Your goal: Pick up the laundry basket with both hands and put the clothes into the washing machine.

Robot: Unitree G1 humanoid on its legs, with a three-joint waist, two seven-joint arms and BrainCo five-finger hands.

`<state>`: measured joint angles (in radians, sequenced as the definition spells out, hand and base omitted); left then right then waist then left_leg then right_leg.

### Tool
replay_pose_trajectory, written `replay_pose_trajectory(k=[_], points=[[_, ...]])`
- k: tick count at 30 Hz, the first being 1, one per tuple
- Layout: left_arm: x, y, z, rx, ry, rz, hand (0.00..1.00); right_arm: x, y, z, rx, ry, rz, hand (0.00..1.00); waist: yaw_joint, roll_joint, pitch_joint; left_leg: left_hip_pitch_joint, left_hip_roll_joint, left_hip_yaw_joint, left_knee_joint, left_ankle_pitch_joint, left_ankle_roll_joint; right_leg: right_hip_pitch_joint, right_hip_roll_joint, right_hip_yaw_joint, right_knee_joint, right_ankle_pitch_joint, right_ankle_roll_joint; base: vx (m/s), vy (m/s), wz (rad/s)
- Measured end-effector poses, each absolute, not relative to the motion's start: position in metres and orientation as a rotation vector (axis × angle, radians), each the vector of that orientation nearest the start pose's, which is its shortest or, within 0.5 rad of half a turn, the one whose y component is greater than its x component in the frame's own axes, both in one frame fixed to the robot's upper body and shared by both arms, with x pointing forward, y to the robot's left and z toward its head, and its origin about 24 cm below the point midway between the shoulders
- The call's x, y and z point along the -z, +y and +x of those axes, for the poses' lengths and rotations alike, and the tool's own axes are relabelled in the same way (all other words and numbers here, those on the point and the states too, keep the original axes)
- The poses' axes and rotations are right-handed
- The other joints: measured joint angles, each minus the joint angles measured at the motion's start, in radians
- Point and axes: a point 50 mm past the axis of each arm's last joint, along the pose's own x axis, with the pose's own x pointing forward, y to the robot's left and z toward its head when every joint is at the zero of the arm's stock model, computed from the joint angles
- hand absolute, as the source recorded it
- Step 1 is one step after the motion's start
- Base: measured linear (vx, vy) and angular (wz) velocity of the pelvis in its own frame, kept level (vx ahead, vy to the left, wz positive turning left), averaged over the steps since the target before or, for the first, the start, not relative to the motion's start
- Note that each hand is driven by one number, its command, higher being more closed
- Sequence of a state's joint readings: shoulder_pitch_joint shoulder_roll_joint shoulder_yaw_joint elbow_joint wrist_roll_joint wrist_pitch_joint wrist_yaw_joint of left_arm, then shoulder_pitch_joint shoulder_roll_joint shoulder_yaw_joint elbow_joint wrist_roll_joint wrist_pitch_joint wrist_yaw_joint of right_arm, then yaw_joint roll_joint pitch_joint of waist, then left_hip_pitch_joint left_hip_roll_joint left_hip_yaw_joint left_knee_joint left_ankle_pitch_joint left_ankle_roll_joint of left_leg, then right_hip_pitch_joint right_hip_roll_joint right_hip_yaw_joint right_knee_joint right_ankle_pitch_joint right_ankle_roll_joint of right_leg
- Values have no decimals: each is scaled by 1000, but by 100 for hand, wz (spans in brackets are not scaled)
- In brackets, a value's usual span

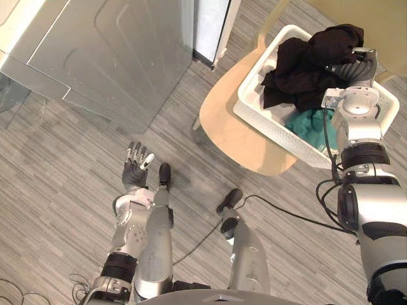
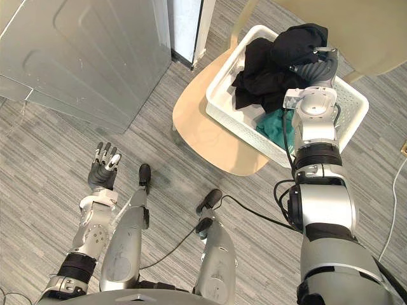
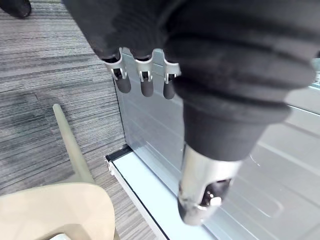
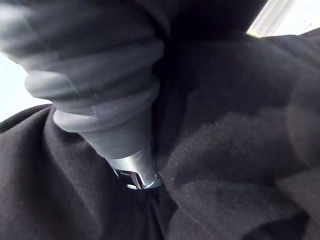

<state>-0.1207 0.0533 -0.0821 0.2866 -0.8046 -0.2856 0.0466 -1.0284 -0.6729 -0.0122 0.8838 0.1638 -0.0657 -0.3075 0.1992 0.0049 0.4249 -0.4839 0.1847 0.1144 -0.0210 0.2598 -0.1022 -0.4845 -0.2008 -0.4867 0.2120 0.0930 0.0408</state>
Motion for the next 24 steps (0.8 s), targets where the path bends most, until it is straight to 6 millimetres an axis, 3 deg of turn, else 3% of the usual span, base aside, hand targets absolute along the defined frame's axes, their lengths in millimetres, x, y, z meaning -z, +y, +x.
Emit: replay_pose_trajectory(k=[7, 13, 18, 24], points=[[-23, 156, 272, -129, -51, -721, 0, -247, -300, 384, 564, -305, -236, 100, -15, 0, 0, -23, 6, 22, -7, 10, 7, 0, 31, 12, -93, 65, -2, -18, -53, -9], [-45, 150, 268, -69, -138, -707, 0, -242, -280, 385, 506, -356, -102, 100, -32, 0, 0, 16, 10, 24, -21, 24, 5, 38, 34, 6, -99, 72, -1, 36, -35, 2], [-75, 129, 266, 99, -247, -491, 0, -242, -264, 371, 448, -480, -54, 100, -48, -13, -19, 84, 3, 24, -19, -8, 4, 106, 33, 11, -104, 50, 16, 21, -10, 2], [-92, 118, 272, 157, -335, -149, 0, -217, -239, 354, 365, -519, -14, 100, -96, -67, -112, 170, -2, 41, -55, -17, 1, 172, 37, 31, -128, 46, 23, 52, -30, -9]])
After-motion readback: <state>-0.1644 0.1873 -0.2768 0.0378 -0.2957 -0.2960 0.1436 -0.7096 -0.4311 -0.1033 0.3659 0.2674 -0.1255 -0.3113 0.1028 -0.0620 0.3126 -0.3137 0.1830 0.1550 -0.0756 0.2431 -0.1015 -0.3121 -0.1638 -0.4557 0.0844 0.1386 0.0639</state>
